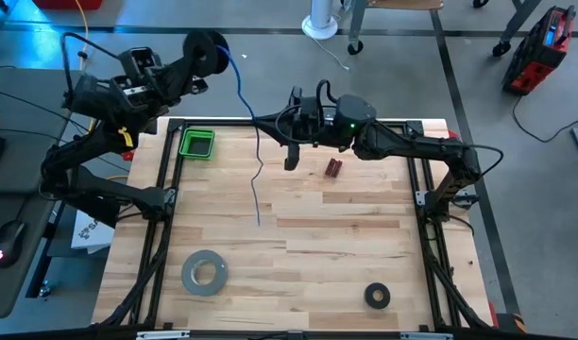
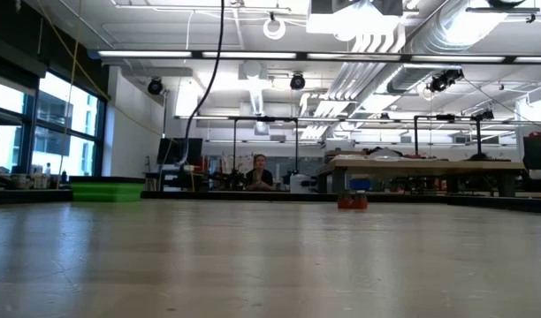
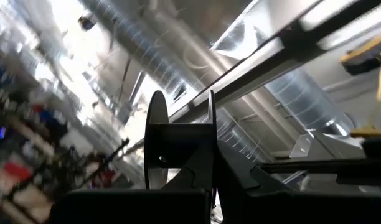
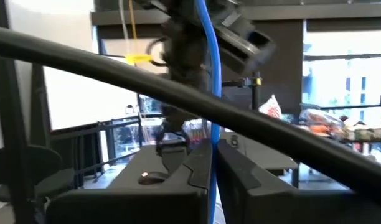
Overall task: Coil cords
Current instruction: Coil the blue wire onto the spool
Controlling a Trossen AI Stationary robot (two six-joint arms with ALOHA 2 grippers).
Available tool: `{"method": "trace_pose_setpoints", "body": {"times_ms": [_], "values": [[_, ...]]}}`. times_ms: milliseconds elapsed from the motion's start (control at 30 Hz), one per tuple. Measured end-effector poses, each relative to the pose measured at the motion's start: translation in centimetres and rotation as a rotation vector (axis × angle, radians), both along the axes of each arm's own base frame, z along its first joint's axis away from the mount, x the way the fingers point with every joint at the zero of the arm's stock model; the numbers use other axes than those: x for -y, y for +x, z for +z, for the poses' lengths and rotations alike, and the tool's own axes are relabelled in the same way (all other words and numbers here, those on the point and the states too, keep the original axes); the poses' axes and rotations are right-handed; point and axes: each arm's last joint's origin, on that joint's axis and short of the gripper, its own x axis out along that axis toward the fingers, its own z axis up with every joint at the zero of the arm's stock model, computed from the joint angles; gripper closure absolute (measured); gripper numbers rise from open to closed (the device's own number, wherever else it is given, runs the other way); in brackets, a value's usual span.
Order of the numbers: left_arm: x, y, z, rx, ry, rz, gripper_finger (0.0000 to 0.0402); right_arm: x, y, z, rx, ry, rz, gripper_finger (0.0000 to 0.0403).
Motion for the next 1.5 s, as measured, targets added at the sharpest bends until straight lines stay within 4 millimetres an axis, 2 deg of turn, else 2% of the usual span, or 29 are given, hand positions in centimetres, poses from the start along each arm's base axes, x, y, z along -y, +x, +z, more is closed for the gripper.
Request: {"method": "trace_pose_setpoints", "body": {"times_ms": [200,300,667,867,1167,1500], "values": [[-0.5,2.9,-1.4,-0.073,-0.156,-0.148,0.0401,-0.8,1.4,-1.0,0.022,-0.003,0.04,0.0401],[-0.6,3.7,-1.7,-0.082,-0.212,-0.223,0.0402,-0.9,1.6,-1.2,0.024,-0.001,0.047,0.0401],[0.1,4.0,-1.9,-0.114,-0.265,-0.41,0.0401,-0.2,1.2,-0.6,0.076,-0.007,0.031,0.0402],[0.8,4.3,-2.8,-0.248,-0.325,-0.474,0.0401,1.2,1.0,-0.3,0.104,0.008,0.007,0.0402],[1.2,2.9,-3.2,-0.348,-0.348,-0.472,0.0401,3.6,0.3,0.8,0.115,0.008,-0.023,0.0403],[0.8,-0.9,-3.9,-0.504,-0.334,-0.329,0.0401,5.8,-0.9,2.8,0.008,-0.06,-0.066,0.0403]]}}
